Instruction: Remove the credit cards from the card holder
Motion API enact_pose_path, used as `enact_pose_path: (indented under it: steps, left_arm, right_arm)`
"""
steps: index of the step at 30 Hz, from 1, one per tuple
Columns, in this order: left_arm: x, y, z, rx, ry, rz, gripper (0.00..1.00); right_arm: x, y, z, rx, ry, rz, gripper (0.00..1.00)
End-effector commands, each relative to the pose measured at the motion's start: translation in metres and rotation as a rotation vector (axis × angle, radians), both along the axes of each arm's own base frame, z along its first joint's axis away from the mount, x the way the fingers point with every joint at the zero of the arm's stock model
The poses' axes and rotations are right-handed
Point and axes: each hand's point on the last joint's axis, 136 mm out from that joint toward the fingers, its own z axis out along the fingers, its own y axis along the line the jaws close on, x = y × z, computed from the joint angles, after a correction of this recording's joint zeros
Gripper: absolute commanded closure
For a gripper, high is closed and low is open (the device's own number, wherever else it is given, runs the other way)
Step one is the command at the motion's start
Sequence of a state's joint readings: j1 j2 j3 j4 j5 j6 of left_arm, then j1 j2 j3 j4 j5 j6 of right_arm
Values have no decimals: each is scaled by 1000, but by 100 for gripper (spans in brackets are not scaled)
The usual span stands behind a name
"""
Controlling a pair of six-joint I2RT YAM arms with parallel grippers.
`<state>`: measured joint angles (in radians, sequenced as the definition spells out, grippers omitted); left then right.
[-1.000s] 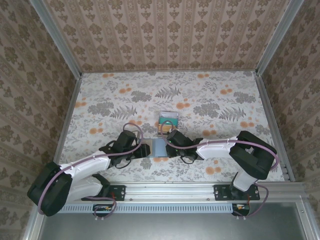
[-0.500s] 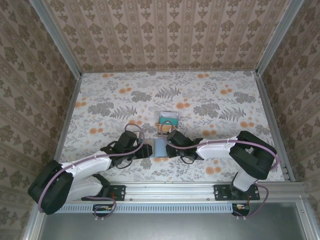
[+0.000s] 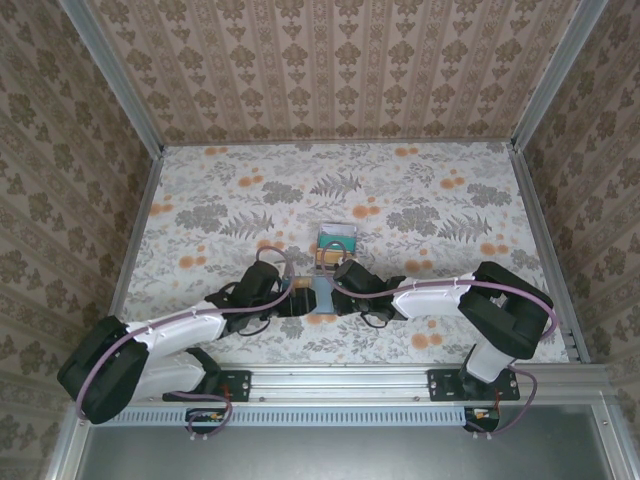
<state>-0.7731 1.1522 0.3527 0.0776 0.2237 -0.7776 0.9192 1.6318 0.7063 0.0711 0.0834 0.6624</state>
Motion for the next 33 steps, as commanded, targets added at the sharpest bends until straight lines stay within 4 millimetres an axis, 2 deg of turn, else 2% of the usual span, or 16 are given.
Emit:
enact_pose_path:
  steps: [1,2,9,13,18,23,26,30,33]
  left_arm:
    - [0,-8,8,-10,-7,-22,2]
    - [0,-9,9,-8,-10,-26,0]
    - [-2,-12,15,15,-29,-46,0]
    - [-1,-8,19,39,-44,-38,0]
    - [2,4,20,57,-57,-8,0]
    - [5,17,15,51,-48,18,3]
    - [6,22,10,42,-41,27,10]
    - [9,28,4,34,-34,37,41]
    - [11,32,0,44,-32,50,54]
  right_arm:
    - [-2,2,-2,-14,15,-4,84]
    - [-2,1,-2,-16,14,-5,84]
    - [0,-1,1,-21,4,-17,83]
    - [4,-10,8,-33,-33,-54,78]
    - [9,-19,31,-22,-90,-88,73]
    - [12,-12,56,41,-120,-92,71]
    - [13,0,68,87,-123,-77,71]
    - [15,21,78,160,-100,-52,72]
    - [17,35,81,200,-84,-51,74]
